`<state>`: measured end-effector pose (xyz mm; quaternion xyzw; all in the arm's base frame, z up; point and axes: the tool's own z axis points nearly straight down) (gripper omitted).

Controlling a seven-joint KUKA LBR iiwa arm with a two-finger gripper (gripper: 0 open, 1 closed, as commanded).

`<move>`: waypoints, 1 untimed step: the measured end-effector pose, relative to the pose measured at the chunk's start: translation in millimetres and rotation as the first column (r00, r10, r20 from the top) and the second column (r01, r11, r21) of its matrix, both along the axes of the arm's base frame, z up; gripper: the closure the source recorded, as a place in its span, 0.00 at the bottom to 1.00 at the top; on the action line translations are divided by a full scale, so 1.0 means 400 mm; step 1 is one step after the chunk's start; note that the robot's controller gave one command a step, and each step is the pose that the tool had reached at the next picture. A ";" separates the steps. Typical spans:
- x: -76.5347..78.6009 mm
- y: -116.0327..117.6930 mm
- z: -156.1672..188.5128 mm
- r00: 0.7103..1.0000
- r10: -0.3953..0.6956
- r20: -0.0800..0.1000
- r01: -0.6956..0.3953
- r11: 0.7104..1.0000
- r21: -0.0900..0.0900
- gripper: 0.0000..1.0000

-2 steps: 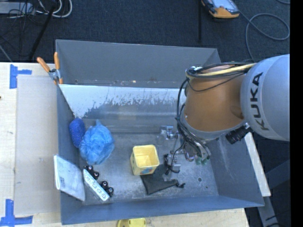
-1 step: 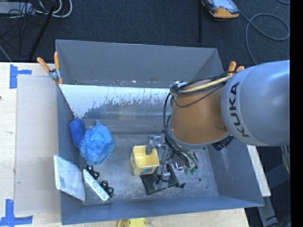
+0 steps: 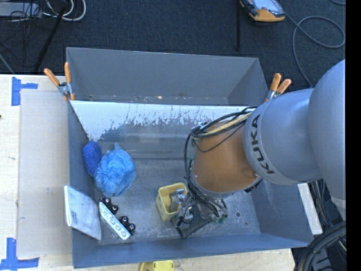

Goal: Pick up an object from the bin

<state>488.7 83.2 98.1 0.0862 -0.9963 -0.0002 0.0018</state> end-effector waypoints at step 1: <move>0.000 0.000 0.000 1.000 -0.001 0.000 0.001 1.000 0.000 1.00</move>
Offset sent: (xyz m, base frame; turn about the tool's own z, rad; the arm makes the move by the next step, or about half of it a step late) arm 0.0481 0.0117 -0.0281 -0.0084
